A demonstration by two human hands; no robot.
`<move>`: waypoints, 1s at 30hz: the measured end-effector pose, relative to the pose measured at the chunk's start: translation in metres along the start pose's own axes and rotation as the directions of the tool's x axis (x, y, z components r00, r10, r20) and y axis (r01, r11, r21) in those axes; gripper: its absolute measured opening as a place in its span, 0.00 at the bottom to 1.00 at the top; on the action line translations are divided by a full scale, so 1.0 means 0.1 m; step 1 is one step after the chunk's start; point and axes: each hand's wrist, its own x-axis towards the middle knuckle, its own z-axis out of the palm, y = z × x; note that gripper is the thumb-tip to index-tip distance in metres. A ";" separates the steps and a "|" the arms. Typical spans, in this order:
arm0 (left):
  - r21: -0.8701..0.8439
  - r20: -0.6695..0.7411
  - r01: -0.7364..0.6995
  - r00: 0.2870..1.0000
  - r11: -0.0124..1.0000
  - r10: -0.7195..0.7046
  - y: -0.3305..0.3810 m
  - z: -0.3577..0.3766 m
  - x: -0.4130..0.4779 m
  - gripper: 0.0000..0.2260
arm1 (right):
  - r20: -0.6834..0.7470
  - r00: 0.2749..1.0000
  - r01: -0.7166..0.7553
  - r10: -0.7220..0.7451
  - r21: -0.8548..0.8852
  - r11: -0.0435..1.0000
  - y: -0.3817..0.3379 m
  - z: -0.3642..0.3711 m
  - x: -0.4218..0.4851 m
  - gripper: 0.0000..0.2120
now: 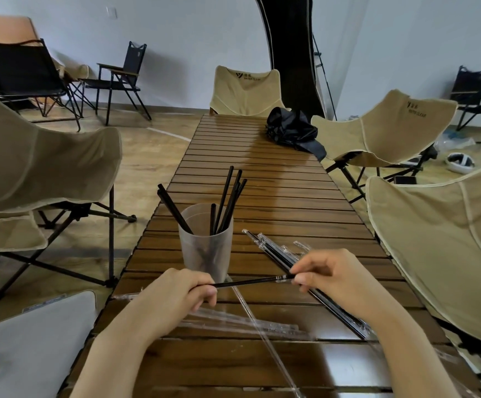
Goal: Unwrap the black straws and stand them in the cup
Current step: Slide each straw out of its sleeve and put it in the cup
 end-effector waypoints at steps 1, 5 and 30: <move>0.004 -0.001 -0.001 1.000 1.000 0.001 0.00 0.00 0.00 0.14 | 0.005 1.000 0.005 -0.005 -0.008 1.000 -0.02 0.01 0.01 0.06; -0.001 0.001 -0.011 1.000 1.000 0.011 0.02 0.00 0.00 0.13 | -0.005 1.000 0.009 -0.009 -0.008 1.000 -0.04 0.06 0.02 0.08; -0.054 -0.022 0.004 1.000 0.999 -0.005 -0.01 0.01 0.01 0.13 | -0.149 0.925 -0.162 0.349 0.677 0.718 0.16 -0.09 0.00 0.06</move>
